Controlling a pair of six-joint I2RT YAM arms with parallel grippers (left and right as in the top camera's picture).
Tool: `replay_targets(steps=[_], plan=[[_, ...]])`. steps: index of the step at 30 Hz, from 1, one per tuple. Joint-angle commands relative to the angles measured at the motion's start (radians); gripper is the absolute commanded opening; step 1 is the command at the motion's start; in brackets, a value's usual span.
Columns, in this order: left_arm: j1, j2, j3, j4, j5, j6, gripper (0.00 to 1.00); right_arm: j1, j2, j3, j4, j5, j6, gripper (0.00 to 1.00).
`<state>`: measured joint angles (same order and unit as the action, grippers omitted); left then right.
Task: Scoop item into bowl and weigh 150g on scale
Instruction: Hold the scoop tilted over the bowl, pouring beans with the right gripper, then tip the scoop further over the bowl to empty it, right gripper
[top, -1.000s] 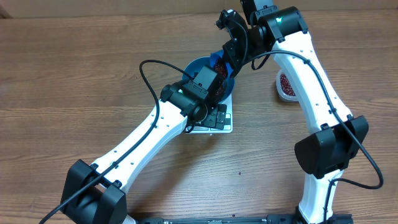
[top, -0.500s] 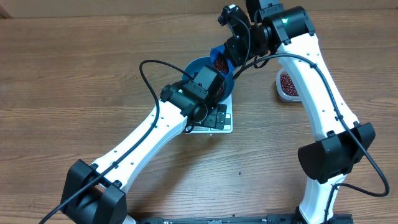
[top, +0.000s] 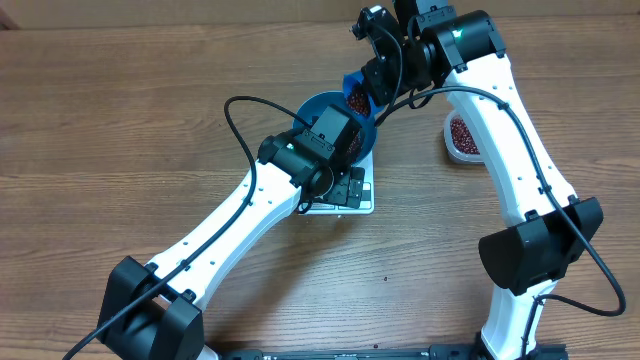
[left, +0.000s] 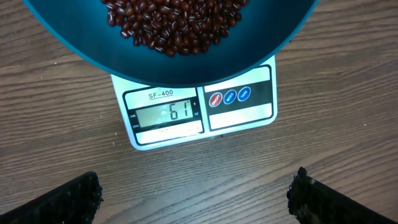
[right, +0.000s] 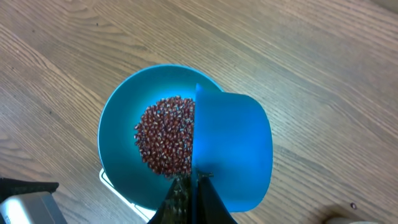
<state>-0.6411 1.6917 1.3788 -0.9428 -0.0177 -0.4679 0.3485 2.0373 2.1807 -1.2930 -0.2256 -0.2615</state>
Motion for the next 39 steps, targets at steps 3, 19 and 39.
replay_targets(steps=[3, 19, 39], plan=[[0.003, 0.008, -0.010, 0.002, 0.008, 0.019, 1.00, 0.016, -0.045, 0.037, -0.016, 0.008, 0.008, 0.04], [0.003, 0.008, -0.010, 0.002, 0.008, 0.019, 1.00, 0.096, -0.045, 0.037, -0.023, 0.189, 0.003, 0.04], [0.003, 0.008, -0.010, 0.002, 0.008, 0.019, 0.99, 0.156, -0.045, 0.037, -0.039, 0.269, -0.003, 0.04]])
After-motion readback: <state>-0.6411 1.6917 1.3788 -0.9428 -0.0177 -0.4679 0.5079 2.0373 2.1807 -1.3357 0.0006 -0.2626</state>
